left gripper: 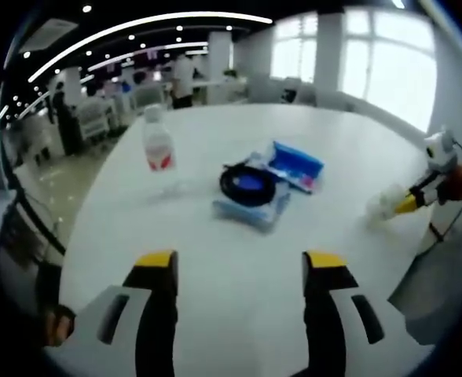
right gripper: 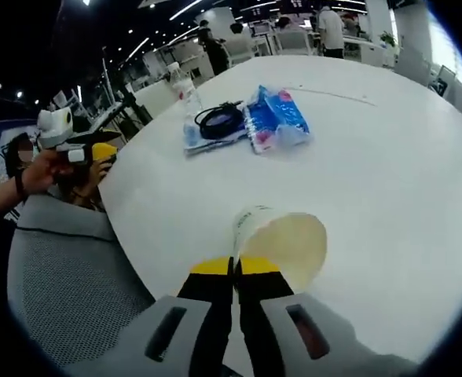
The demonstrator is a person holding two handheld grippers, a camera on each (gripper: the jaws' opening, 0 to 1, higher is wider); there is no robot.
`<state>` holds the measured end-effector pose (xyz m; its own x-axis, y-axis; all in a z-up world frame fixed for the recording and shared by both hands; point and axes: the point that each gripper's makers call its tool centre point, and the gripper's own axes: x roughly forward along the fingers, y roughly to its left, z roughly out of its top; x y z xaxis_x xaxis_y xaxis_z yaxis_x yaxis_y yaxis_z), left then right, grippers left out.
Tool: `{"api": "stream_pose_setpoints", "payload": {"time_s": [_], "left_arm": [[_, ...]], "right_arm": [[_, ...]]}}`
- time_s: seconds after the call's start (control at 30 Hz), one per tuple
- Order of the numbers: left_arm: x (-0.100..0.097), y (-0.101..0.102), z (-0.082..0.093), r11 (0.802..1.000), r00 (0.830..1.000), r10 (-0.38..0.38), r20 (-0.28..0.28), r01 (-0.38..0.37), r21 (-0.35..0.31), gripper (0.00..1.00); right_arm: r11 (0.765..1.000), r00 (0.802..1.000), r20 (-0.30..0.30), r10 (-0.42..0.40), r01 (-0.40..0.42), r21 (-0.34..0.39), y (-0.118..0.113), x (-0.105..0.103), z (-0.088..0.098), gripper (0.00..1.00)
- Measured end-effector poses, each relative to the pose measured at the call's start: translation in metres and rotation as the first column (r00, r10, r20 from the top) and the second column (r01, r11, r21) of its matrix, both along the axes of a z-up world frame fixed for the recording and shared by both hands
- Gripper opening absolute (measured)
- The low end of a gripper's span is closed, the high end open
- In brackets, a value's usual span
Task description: Arrange the tabletop items into an orderly group along one side of the table until the central work area is clear of visible clutter.
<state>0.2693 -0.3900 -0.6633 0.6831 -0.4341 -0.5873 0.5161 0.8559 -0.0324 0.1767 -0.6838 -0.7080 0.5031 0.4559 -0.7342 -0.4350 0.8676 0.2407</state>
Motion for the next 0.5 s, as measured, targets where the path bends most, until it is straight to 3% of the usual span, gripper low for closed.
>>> {"api": "stream_pose_setpoints", "payload": {"time_s": [0.27,0.5], "left_arm": [[-0.001,-0.002,0.003,1.000,1.000,-0.001,0.005,0.002,-0.017,0.61],[-0.001,-0.004,0.005,1.000,1.000,-0.006,0.012,0.007,-0.029,0.61]], "right_arm": [[0.998,0.996,0.063,0.055,-0.054,-0.032,0.027,0.035,0.026,0.01],[0.991,0.984,0.121,0.133,-0.130,-0.033,0.070,0.075,0.049,0.01]]}}
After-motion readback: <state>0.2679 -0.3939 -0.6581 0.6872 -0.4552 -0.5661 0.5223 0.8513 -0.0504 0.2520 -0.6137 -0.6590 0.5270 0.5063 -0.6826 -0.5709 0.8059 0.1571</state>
